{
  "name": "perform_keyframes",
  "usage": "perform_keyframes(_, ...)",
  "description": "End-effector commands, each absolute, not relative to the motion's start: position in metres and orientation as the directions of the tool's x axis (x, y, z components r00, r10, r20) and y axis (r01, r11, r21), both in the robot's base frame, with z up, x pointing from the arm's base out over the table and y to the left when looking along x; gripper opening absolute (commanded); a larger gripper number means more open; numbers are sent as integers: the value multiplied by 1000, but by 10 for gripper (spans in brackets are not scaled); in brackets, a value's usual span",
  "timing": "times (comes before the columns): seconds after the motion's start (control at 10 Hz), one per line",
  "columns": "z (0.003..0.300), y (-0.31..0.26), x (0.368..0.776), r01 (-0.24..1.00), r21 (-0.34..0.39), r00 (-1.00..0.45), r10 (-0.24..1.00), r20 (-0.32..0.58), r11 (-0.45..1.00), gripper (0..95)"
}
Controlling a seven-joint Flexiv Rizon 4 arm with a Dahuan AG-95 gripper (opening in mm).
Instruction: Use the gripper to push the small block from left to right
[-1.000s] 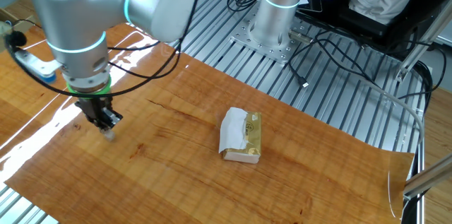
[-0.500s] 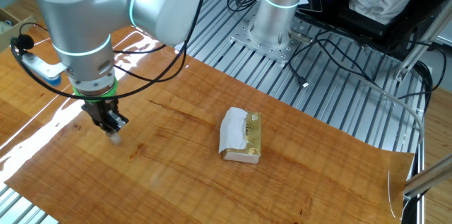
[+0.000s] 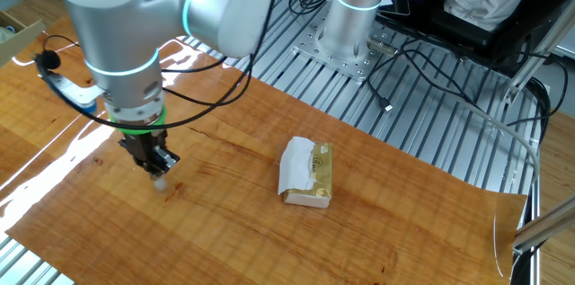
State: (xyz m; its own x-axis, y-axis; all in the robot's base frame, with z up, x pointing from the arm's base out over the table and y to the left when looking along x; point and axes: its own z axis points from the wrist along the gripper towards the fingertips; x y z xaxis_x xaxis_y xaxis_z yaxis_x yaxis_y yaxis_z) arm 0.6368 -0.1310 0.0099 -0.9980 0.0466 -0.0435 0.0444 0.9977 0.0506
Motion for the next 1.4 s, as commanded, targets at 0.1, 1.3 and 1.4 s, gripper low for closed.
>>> perform_keyframes(0.1, 11, -122, 636, 36, 52, -998, 39, -46, 998, 0)
perform_keyframes(1.3, 16, -110, 629, -23, 17, -999, -22, -41, 1000, 0)
perform_keyframes(1.4, 16, -113, 630, -25, 17, -999, -25, -41, 1000, 0)
